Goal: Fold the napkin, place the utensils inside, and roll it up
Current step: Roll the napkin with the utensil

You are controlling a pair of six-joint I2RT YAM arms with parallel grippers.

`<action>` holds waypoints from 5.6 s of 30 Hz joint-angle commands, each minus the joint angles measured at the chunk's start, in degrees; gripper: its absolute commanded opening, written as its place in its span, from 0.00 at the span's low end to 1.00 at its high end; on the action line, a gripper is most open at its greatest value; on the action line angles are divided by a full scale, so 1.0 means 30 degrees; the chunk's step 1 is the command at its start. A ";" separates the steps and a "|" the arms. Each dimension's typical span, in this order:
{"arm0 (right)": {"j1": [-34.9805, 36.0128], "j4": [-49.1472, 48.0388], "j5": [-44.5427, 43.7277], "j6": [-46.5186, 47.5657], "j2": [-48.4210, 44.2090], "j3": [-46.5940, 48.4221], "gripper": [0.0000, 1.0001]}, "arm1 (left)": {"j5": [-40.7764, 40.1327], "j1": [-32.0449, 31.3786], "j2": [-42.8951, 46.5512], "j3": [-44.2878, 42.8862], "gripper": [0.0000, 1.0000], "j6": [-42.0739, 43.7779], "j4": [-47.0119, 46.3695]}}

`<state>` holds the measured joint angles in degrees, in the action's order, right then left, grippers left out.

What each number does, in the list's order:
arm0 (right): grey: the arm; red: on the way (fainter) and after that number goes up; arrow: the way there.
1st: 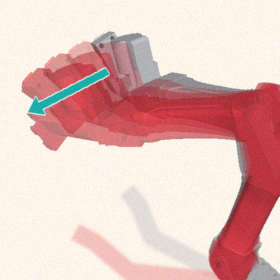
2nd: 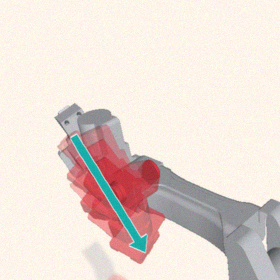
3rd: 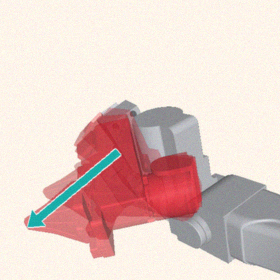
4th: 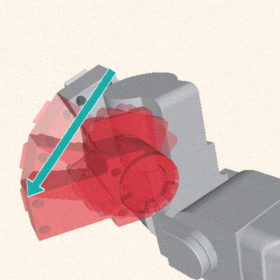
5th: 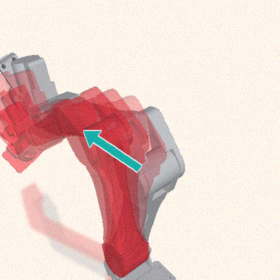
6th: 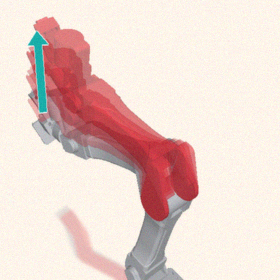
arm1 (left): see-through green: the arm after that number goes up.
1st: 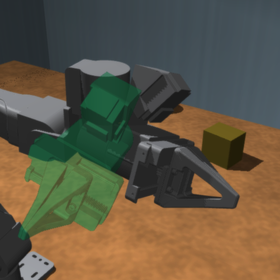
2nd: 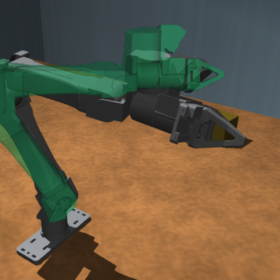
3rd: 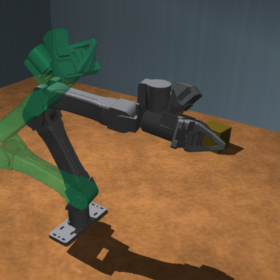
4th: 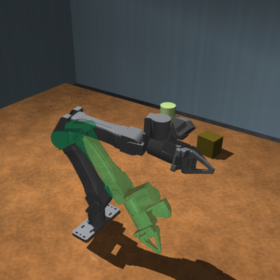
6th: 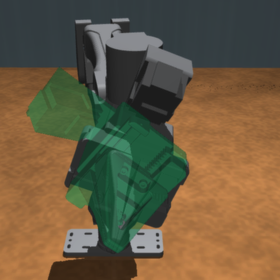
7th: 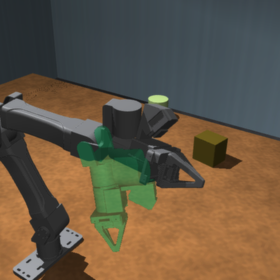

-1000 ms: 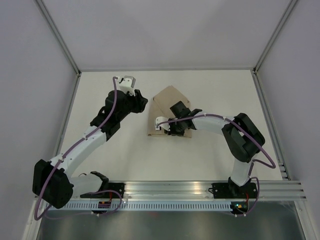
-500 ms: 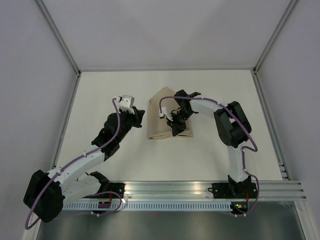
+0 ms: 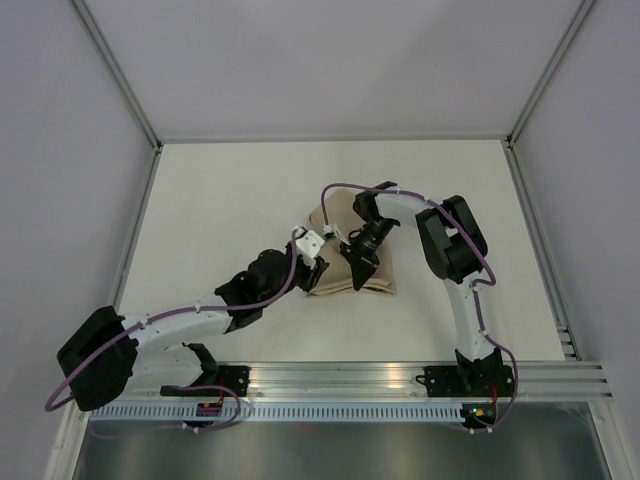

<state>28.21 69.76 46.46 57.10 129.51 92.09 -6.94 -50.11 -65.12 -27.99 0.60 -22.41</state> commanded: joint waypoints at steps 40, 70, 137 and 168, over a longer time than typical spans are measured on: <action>-0.0554 -0.0225 -0.2771 -0.0108 0.2737 0.0679 0.00 | -0.2231 -0.4714 -1.0607 -0.5289 0.55 0.7770 0.2135; -0.0583 -0.2212 -0.3266 -0.1627 0.0253 -0.0228 0.25 | 0.2921 -0.4275 -1.3770 -0.8247 0.02 0.6276 0.7235; 0.1994 -2.0615 -0.6813 -0.2188 -1.4696 -1.7163 0.68 | 2.0536 0.3402 -2.1241 -1.9264 0.02 0.4076 1.8896; -0.1051 -0.8112 -0.2099 0.2819 -0.7374 -1.0023 0.03 | 2.1536 0.6066 -1.6240 -1.4468 0.45 -0.4355 0.7654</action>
<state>27.35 33.76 37.69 59.20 102.13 58.92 59.22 -33.47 -120.92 -74.61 -3.14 14.17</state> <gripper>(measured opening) 0.219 0.449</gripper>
